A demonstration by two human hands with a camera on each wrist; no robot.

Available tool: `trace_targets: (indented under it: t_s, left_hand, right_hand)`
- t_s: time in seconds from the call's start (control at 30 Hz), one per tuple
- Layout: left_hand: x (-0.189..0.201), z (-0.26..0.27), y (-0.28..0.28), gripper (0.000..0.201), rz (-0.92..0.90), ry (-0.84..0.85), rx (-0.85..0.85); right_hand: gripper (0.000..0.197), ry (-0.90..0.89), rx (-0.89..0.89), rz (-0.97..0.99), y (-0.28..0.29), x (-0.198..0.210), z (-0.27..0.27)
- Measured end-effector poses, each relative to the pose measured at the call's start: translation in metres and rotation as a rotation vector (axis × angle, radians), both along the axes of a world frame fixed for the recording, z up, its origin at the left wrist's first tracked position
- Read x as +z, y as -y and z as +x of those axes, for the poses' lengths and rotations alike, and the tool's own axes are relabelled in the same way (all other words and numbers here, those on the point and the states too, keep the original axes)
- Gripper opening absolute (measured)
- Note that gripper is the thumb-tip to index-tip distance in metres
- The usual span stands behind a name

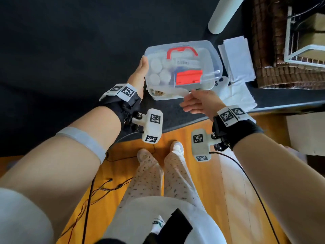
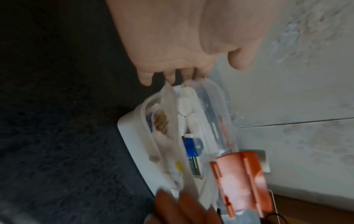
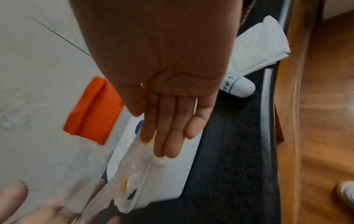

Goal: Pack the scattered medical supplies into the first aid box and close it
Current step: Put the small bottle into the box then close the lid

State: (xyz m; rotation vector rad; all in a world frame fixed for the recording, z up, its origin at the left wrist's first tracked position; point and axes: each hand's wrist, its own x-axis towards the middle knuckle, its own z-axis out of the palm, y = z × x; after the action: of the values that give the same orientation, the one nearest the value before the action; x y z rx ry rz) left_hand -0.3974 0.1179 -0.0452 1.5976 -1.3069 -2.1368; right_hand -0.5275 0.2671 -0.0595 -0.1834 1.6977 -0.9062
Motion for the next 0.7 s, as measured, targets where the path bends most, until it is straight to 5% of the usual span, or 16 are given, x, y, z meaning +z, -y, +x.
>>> trace_targets:
  t_s: [0.2, 0.4, 0.53, 0.7]
  left_hand:
    - [-0.007, 0.006, -0.012, 0.058, -0.084, -0.014, -0.090]
    - [-0.009, 0.008, -0.022, 0.072, -0.055, 0.253, 0.025]
    - [0.002, 0.004, -0.027, 0.031, 0.123, 0.206, 0.020]
    - [0.000, -0.004, -0.025, 0.037, 0.161, 0.028, 0.201]
  right_hand:
    - [0.017, 0.029, -0.119, -0.170, -0.001, -0.004, 0.002]
    - [0.020, 0.077, -0.070, -0.158, -0.005, -0.004, 0.000]
    - [0.021, 0.070, -0.017, -0.186, -0.006, 0.002, -0.004]
    - [0.011, 0.093, -0.024, -0.143, -0.013, 0.003, -0.014]
